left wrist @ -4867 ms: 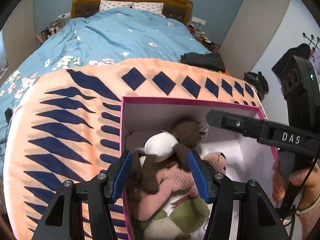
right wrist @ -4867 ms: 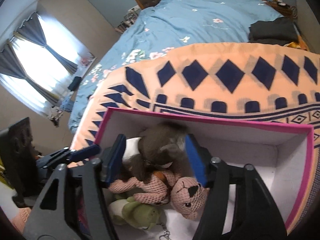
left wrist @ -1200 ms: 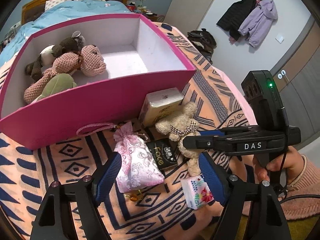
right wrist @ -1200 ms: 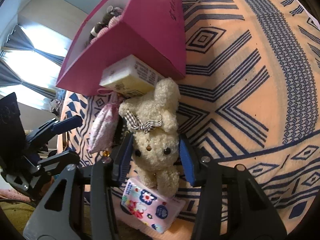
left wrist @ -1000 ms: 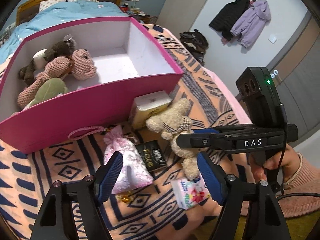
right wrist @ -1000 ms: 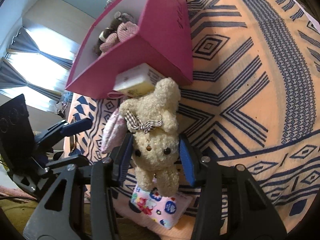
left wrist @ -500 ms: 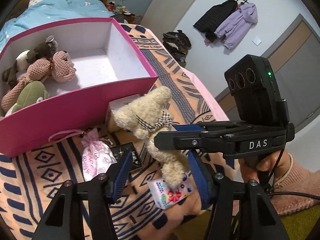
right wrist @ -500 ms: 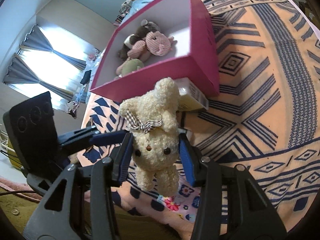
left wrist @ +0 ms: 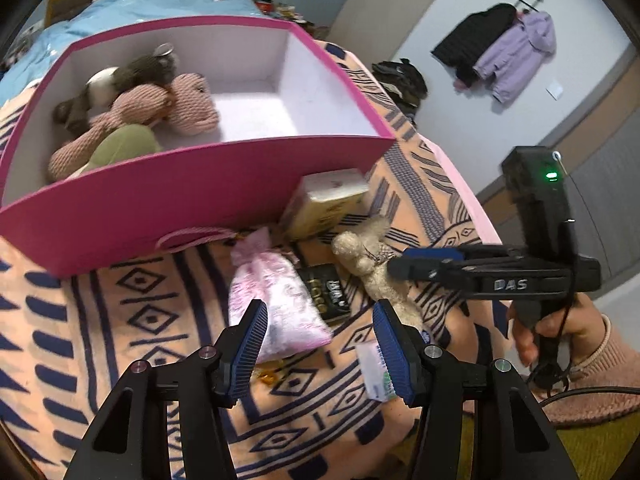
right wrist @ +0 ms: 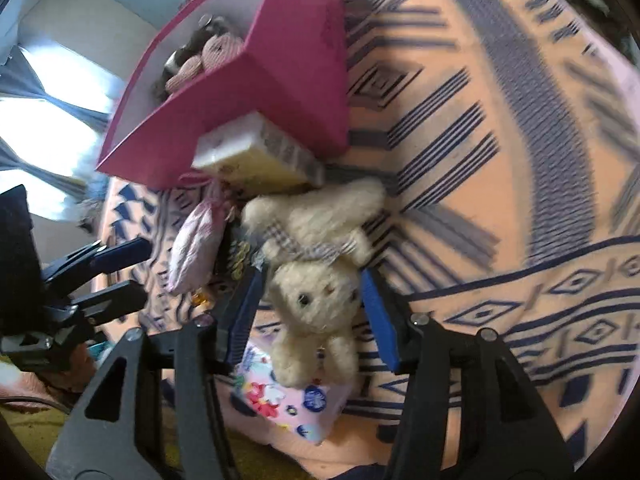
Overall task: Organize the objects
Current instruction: 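Lift the teddy bear into the pink box and open the right gripper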
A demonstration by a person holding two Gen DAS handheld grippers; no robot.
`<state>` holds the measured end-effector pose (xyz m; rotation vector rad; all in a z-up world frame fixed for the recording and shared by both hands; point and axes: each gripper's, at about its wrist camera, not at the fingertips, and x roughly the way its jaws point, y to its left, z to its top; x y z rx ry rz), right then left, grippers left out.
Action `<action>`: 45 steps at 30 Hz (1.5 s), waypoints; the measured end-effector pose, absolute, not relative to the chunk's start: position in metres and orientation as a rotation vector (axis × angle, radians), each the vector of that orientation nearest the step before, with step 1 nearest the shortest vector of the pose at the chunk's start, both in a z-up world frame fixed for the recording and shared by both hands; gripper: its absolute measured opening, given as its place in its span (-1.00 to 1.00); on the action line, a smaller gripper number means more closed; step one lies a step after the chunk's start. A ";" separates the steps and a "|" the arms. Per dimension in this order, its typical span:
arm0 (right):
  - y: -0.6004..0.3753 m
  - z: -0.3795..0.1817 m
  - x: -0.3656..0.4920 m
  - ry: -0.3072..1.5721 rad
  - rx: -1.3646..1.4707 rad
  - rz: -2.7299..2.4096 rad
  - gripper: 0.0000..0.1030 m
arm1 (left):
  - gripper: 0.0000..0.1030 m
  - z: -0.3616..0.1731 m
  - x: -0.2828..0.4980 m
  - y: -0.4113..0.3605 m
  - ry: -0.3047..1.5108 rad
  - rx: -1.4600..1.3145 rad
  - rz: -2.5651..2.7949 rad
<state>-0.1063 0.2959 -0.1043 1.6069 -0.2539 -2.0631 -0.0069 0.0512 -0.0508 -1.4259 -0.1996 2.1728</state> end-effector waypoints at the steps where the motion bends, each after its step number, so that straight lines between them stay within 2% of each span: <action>1: 0.301 -0.097 -0.103 -0.220 1.575 -2.076 0.06 | 0.07 -0.053 -0.007 0.049 -0.209 -1.437 2.174; 6: 0.295 -0.103 -0.110 -0.182 1.601 -2.057 0.16 | 0.07 -0.055 -0.004 0.054 -0.208 -1.439 2.161; 11: 0.301 -0.136 -0.118 -0.293 1.638 -1.965 0.19 | 0.07 -0.054 -0.004 0.070 -0.157 -1.423 2.132; 13: 0.299 -0.134 -0.119 -0.296 1.613 -1.946 -0.11 | 0.07 -0.053 -0.005 0.077 -0.145 -1.416 2.113; 15: 0.298 -0.132 -0.117 -0.296 1.596 -1.936 -0.14 | 0.07 -0.051 -0.006 0.082 -0.132 -1.407 2.095; 19: 0.303 -0.113 -0.110 -0.351 1.547 -1.927 -0.16 | 0.07 -0.046 -0.009 0.090 -0.156 -1.391 2.026; 30: 0.284 -0.014 -0.123 -0.367 1.243 -1.962 -0.16 | 0.07 0.006 -0.036 0.095 -0.279 -1.224 1.993; 41: 0.245 0.005 -0.175 -0.357 1.152 -2.005 -0.15 | -0.28 0.018 -0.094 0.076 -0.245 -1.219 2.139; 45: 0.238 0.002 -0.192 -0.358 1.164 -2.026 -0.15 | -0.31 0.012 -0.120 0.075 -0.241 -1.245 2.163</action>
